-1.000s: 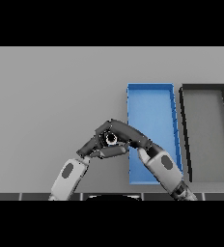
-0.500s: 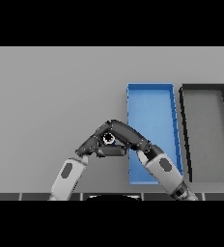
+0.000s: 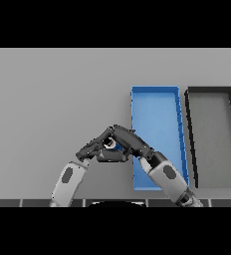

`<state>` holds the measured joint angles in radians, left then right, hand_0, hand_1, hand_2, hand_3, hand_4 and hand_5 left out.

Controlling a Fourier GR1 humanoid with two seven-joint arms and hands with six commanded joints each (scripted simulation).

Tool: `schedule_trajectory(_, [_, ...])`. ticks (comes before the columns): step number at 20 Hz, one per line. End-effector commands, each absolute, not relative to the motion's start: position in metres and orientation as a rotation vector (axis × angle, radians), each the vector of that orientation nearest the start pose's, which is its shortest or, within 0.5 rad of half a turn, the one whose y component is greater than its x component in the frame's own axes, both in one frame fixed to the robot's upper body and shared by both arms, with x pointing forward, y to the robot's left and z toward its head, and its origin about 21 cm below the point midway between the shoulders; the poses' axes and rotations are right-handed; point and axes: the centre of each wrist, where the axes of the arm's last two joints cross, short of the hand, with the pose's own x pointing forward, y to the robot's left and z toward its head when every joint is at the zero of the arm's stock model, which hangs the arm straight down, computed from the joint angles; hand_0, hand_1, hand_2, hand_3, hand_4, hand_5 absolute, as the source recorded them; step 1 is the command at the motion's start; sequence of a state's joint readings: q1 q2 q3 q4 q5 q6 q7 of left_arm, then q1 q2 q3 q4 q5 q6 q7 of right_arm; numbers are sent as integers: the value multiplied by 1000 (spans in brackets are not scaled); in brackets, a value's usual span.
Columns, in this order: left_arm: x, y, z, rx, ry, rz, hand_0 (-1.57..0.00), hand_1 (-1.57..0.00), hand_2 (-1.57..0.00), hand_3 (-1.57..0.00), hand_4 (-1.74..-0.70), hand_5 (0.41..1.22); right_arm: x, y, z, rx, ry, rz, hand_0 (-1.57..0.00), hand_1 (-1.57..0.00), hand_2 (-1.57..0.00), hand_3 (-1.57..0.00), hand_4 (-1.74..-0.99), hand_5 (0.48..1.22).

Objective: Pick up the blue pipe and place it into the blue bin.

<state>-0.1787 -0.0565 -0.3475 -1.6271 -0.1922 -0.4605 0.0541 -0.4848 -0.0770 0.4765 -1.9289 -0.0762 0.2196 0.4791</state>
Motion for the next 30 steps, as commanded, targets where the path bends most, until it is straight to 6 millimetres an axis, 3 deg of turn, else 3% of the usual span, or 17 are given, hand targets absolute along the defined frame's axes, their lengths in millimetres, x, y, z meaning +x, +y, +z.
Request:
schedule_trajectory(1, [261,109,52,-494,-1616,-868,-156,-143,-138,-124,-980,704,243,-87,182,466,-1750,934,-1569,-1569,-1569,-1568,-1740,1218])
schedule_trajectory(4, [262,114,49,-488,-1598,-850,-79,-73,-70,-63,-968,567,244,-79,179,497,-1734,912,-1570,-1570,-1570,-1569,-1741,1220])
schedule_trajectory(6, [260,115,46,-470,-1596,-860,-50,-46,-45,-40,-947,513,246,-85,182,512,-1754,882,-1570,-1570,-1570,-1570,-1741,1220])
schedule_trajectory(11, [258,110,44,-449,-1577,-872,-16,-14,-14,-12,-913,470,248,-90,213,653,-1729,759,-1571,-1571,-1571,-1571,-1741,1221])
schedule_trajectory(14, [258,111,46,-455,-1579,-867,-8,-7,-7,-6,-907,450,258,-96,244,689,-1734,720,-1571,-1571,-1571,-1571,-1741,1221])
schedule_trajectory(17, [261,116,48,-447,-1559,-867,-3,-3,-3,-3,-906,437,268,-109,291,748,-1835,719,-1571,-1571,-1571,-1571,-1741,1221])
schedule_trajectory(22, [259,112,47,-437,-1546,-885,0,0,0,0,-892,428,293,-148,338,478,-1980,521,-1571,-1571,-1571,-1571,-1741,1221])
schedule_trajectory(26, [260,116,46,-432,-1561,-879,0,0,0,1,-886,412,315,-190,336,317,-1935,393,-1571,-1571,-1571,-1571,-1741,1221])
schedule_trajectory(30, [260,122,49,-411,-1564,-884,1,1,1,1,-871,415,321,-231,302,190,-1827,276,-1571,-1571,-1571,-1571,-1741,1221])
